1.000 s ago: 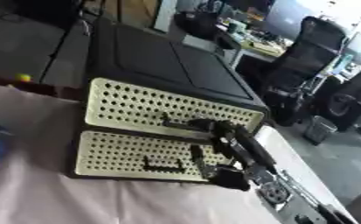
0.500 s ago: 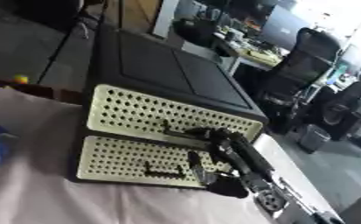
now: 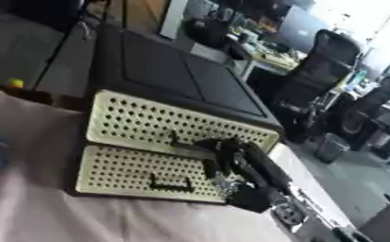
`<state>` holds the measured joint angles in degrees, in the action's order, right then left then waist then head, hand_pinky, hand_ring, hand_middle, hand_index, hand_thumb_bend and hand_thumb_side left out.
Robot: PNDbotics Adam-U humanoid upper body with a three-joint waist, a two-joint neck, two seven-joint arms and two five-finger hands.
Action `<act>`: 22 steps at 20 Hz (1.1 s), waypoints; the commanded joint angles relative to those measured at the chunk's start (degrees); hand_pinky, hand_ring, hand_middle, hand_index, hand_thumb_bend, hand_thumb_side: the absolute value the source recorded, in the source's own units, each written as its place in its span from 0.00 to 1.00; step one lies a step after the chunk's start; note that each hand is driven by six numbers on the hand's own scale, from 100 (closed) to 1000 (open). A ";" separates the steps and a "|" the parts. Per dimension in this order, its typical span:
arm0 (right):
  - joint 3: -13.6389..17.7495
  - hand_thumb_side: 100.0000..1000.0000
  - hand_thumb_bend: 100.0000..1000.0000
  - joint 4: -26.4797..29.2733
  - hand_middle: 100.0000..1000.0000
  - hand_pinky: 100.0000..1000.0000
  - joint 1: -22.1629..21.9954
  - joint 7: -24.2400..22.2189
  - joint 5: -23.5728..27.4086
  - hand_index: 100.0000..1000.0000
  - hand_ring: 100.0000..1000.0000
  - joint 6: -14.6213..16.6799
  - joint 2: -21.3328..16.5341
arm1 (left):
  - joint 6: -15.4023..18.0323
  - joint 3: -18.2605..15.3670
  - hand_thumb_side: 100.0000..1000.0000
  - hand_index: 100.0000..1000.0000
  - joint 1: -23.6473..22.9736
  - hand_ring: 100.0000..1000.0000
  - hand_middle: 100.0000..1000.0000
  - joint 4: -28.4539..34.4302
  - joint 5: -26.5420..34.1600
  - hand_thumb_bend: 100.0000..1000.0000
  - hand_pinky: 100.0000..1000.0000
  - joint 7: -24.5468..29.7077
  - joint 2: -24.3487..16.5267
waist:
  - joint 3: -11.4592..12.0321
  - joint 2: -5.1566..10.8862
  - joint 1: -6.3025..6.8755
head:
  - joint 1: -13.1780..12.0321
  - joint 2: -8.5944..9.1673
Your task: Pick up objects from table and place into drawer.
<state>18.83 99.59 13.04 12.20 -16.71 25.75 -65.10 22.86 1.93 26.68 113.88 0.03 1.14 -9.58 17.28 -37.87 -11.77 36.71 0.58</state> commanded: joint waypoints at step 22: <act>-1.66 1.00 0.00 4.12 0.16 0.43 -2.18 -0.78 -1.80 0.47 0.20 -4.02 -1.18 | -0.83 -0.58 1.00 0.85 -0.06 0.47 0.61 0.71 0.79 0.08 0.52 -0.41 -0.38 | -1.28 3.69 0.74 | 1.26 -1.75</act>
<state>17.13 102.40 11.01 11.64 -17.53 22.02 -64.80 22.19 1.73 26.41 113.84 0.53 0.80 -9.58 16.14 -36.09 -11.40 37.73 -0.93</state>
